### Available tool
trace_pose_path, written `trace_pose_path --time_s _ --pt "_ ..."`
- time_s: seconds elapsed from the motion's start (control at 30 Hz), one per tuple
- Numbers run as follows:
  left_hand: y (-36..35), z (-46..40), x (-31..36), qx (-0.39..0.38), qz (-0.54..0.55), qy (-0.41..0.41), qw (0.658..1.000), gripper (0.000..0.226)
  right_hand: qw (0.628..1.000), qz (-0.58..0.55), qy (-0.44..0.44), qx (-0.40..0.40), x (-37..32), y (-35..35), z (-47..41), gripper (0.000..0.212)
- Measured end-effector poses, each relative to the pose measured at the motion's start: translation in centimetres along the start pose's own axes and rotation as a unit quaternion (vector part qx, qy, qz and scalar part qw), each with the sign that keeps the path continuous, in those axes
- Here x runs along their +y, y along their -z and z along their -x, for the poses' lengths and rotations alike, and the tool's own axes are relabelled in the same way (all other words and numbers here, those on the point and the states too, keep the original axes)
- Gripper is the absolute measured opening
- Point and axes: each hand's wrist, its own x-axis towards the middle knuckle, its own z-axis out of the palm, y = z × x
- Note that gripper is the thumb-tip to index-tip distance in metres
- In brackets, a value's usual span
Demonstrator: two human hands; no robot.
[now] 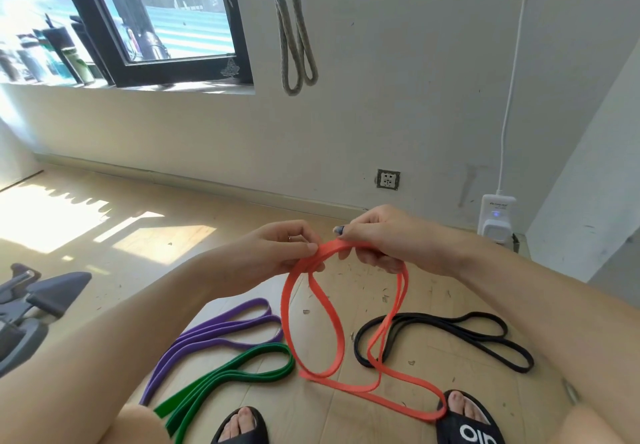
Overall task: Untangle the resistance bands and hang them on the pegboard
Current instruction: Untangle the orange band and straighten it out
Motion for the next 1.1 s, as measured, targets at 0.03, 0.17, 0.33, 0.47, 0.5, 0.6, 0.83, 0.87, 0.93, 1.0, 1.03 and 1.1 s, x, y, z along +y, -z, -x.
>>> trace_pose_path --time_s 0.03,0.17,0.33,0.47,0.5,0.6,0.83,0.87,0.93,1.0,1.03,1.1 --pt "0.0 -0.1 0.1 0.005 -0.007 -0.005 1.0 0.015 1.0 0.009 -0.003 -0.008 -0.1 -0.2 0.0 0.044" --pt "-0.2 -0.2 0.2 0.011 -0.019 -0.015 1.0 0.011 1.0 0.015 0.005 -0.01 -0.1 -0.8 -0.2 0.037" --pt "0.3 0.1 -0.2 -0.018 -0.018 -0.003 1.0 0.014 0.999 -0.037 0.014 0.019 -0.2 -0.2 -0.3 0.038" --pt "0.8 0.3 -0.4 -0.009 -0.015 -0.001 1.0 0.01 0.999 -0.036 0.011 0.028 0.0 0.4 0.0 0.037" --pt "0.9 0.2 -0.4 -0.004 -0.018 -0.005 1.0 0.011 0.999 -0.03 0.007 0.023 0.1 0.4 0.0 0.036" --pt "0.6 0.1 -0.3 0.001 -0.03 -0.011 0.999 0.011 1.0 -0.008 -0.014 -0.002 0.2 -0.2 0.0 0.035" --pt "-0.2 -0.3 0.1 0.005 -0.011 -0.023 1.0 0.013 1.0 0.008 0.007 -0.016 -0.3 -1.1 -0.6 0.035" --pt "0.0 -0.2 0.0 -0.005 0.004 -0.016 1.0 0.016 1.0 -0.003 0.013 -0.006 -0.3 -0.9 -0.7 0.035" --pt "0.3 0.0 -0.3 -0.027 0.037 0.004 0.999 0.021 1.0 -0.022 0.017 0.015 -0.2 -0.5 -0.7 0.034" --pt "0.5 0.1 -0.4 -0.031 0.056 0.013 0.998 0.021 0.999 -0.024 0.014 0.017 0.0 -0.1 -0.6 0.034" --pt "0.5 0.1 -0.4 -0.029 0.058 0.014 0.998 0.018 1.0 -0.019 0.012 0.015 0.1 0.0 -0.6 0.034" --pt "0.5 0.0 -0.4 -0.027 0.053 0.015 0.998 0.014 1.0 -0.004 0.005 0.012 0.3 0.2 -0.5 0.032"
